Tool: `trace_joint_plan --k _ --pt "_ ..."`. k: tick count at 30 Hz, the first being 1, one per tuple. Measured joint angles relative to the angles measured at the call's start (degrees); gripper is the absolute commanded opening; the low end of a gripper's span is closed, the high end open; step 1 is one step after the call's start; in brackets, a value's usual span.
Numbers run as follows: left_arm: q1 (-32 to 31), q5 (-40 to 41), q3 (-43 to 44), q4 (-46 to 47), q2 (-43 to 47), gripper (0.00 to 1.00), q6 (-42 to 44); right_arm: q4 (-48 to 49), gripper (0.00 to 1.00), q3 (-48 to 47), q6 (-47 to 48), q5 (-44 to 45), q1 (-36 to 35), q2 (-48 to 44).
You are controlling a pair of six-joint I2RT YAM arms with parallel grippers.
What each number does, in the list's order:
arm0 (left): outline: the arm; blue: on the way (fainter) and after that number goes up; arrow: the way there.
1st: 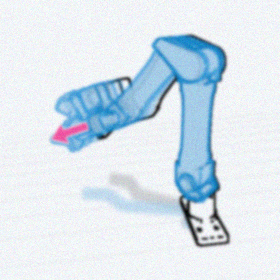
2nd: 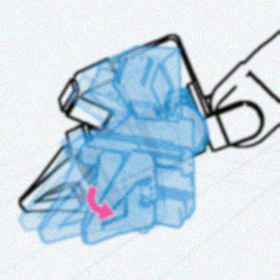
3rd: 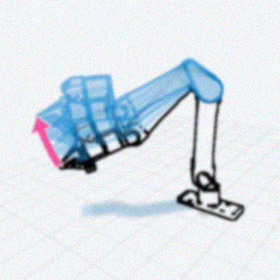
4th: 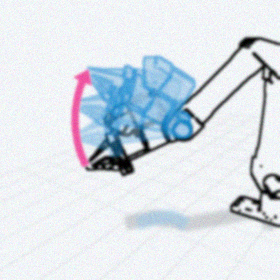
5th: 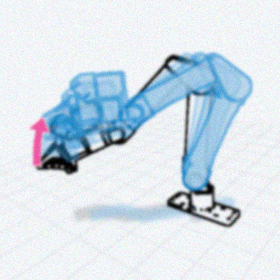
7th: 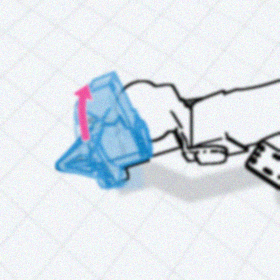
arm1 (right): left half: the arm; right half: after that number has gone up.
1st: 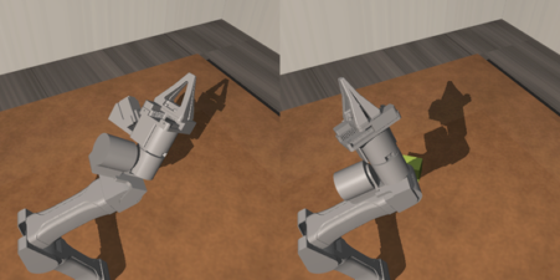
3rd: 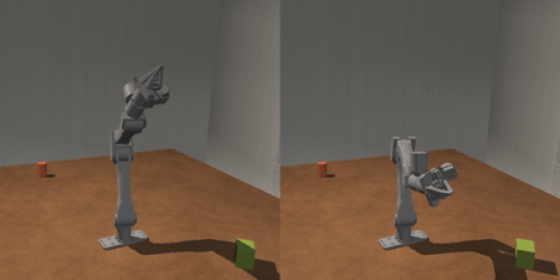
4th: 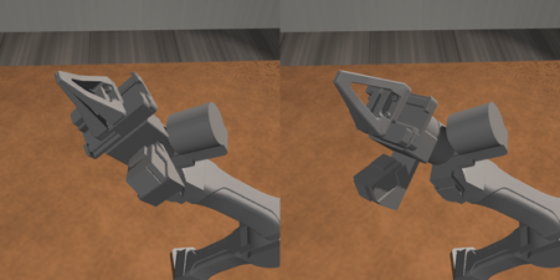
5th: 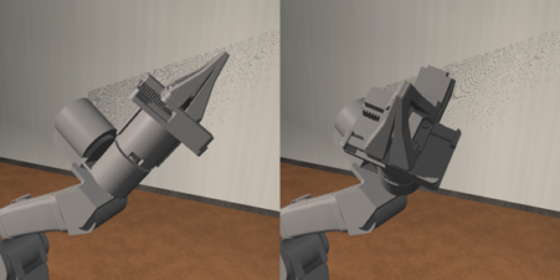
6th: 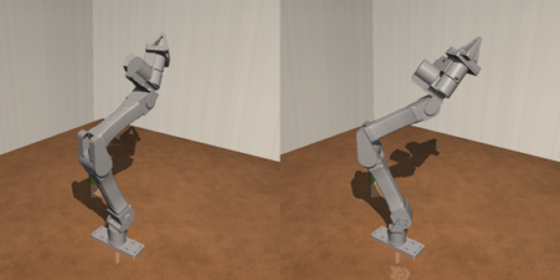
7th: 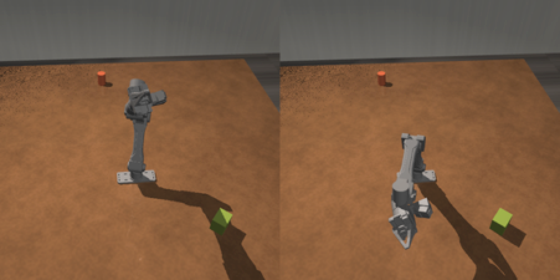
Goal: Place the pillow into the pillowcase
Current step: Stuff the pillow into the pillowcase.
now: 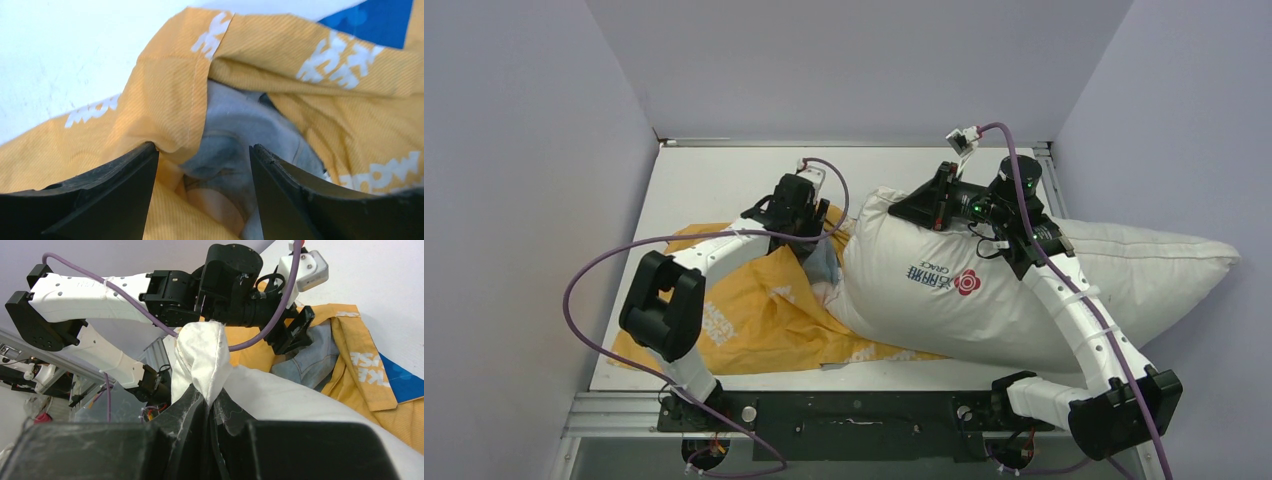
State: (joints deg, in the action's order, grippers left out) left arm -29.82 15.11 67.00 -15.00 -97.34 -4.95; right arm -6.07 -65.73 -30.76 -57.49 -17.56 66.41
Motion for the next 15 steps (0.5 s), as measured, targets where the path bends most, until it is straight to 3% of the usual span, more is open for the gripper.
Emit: trace_joint_plan --k 4,9,15 --pt "0.4 -2.0 3.4 1.2 -2.0 0.73 0.0 0.0 0.05 0.1 0.0 0.0 0.0 0.0" --pt "0.9 -2.1 5.0 2.4 -3.6 0.73 -0.3 0.0 0.05 0.2 0.0 0.0 0.0 0.0" --pt "2.6 -2.1 6.2 2.8 -6.2 0.61 -0.6 0.1 0.05 0.4 0.0 0.0 0.0 0.0"
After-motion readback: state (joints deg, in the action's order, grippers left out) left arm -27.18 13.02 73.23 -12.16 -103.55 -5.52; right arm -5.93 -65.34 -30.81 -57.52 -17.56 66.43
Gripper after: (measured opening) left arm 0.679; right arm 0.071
